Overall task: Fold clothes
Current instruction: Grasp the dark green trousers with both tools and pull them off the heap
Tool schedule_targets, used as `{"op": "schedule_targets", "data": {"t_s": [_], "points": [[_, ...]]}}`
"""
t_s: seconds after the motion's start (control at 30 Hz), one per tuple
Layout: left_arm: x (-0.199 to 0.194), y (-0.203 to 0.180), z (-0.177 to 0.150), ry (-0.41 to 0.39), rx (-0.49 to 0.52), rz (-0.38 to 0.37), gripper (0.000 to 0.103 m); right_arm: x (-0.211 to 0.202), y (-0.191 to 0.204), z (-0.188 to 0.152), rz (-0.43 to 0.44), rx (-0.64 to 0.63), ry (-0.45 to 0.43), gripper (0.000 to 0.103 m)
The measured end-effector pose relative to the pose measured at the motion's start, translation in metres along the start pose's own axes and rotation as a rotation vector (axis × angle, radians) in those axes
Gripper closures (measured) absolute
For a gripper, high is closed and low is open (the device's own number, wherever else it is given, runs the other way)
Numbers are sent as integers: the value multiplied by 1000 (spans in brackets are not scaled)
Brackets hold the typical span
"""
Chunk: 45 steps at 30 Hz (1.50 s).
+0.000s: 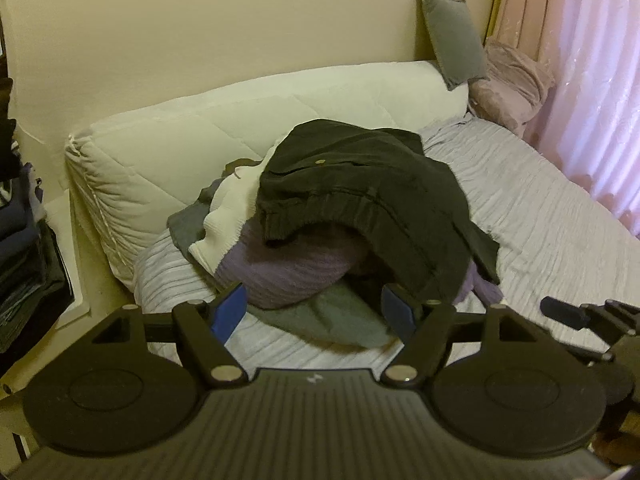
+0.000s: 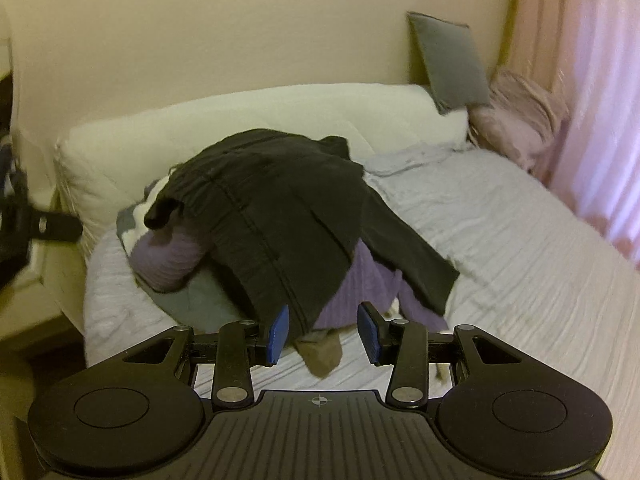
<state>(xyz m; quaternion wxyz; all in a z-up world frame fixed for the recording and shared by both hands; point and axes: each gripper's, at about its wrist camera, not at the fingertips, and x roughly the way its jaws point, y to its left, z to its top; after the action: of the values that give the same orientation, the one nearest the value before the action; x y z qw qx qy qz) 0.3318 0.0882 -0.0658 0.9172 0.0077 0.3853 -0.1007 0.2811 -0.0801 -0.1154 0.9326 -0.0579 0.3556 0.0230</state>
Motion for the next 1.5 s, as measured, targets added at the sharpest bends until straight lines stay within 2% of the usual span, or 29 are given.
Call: {"op": "schedule_targets", "data": {"t_s": [0.23, 0.43, 0.63, 0.7, 0.73, 0.8, 0.83, 0.97, 1.07, 1.17, 1.27, 1.37, 1.5], "points": [[38, 22, 13, 29, -10, 10, 32, 63, 40, -7, 7, -168, 36, 61], [67, 35, 23, 60, -19, 24, 32, 119, 76, -21, -52, -362, 50, 61], [87, 37, 32, 78, -12, 25, 32, 162, 95, -41, -220, -608, -76, 58], [90, 35, 36, 72, -10, 19, 33, 163, 89, -40, -206, -610, -115, 58], [89, 35, 39, 65, -9, 13, 35, 160, 82, -36, -188, -570, -139, 66], [87, 34, 45, 48, -8, 4, 35, 152, 72, -24, -172, -512, -170, 94], [85, 33, 48, 37, -7, 0, 35, 145, 63, -18, -176, -463, -198, 96], [70, 29, 67, -37, -10, -24, 36, 110, 24, 16, -111, -257, -286, 97], [53, 25, 81, -101, -26, -50, 36, 84, -14, 54, -49, -40, -339, 97], [38, 18, 90, -149, -35, -82, 36, 63, -56, 96, -53, 133, -430, 98], [22, 2, 94, -182, -2, -122, 36, 29, -109, 136, -89, 306, -521, 98], [7, -22, 91, -200, 44, -198, 36, -27, -163, 148, -132, 495, -621, 98], [-6, -62, 75, -180, 117, -302, 36, -125, -210, 122, -214, 632, -683, 98]]}}
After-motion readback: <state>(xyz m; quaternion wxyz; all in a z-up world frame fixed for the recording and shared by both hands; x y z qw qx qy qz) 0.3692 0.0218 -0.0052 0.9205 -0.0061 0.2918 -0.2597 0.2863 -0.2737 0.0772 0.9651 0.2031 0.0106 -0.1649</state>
